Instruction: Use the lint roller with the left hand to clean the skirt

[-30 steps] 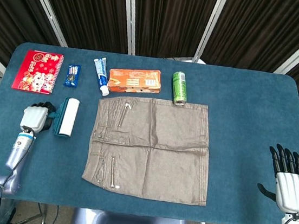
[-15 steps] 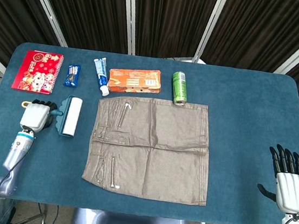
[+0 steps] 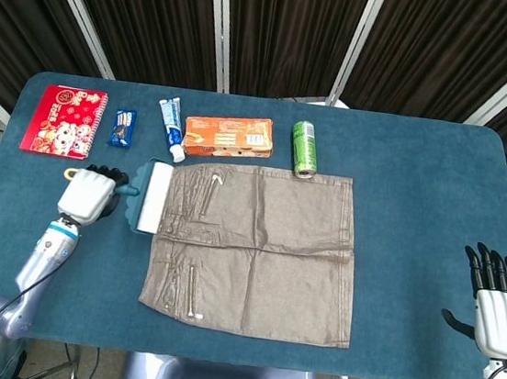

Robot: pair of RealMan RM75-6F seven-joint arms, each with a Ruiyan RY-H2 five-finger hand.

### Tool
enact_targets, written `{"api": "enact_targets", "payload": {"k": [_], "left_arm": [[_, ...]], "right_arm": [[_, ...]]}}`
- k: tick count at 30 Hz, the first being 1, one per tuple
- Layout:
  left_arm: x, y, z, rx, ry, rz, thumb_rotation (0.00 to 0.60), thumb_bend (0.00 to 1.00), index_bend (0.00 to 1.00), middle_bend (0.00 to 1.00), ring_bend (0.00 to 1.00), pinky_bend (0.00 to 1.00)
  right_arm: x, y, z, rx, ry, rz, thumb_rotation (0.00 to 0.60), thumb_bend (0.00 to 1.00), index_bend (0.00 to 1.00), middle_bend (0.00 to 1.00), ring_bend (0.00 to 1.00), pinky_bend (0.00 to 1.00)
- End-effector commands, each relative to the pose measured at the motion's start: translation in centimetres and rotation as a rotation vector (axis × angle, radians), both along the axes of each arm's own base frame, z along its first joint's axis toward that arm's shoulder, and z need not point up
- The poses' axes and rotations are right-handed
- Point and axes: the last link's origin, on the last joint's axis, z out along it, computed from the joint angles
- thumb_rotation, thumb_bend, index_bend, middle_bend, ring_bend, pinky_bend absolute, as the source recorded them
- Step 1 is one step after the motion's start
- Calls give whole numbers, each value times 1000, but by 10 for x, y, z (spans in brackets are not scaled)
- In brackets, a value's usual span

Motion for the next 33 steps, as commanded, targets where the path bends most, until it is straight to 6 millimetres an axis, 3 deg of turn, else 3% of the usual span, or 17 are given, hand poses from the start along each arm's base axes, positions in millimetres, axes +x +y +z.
{"api": "enact_targets", "payload": {"k": [1, 8, 18, 33], "left_arm": [[28, 7, 3, -14, 22, -35, 600, 892, 622, 414, 391, 437], [61, 9, -18, -81, 115, -62, 600, 914, 628, 418, 395, 440], [83, 14, -50, -113, 275, -113, 600, 917, 629, 421, 396, 440], [133, 3, -89, -148, 325, -204, 600, 918, 641, 430, 400, 446]], "right_arm": [[-1, -1, 2, -4, -4, -10, 600, 0, 0, 0, 0, 0], [-7, -4, 5, -12, -7, -42, 600, 0, 0, 0, 0, 0], [-13, -6, 11, -24, -24, -69, 600, 0, 0, 0, 0, 0], [-21, -11, 21, -44, -61, -104, 600, 0, 0, 0, 0, 0]]}}
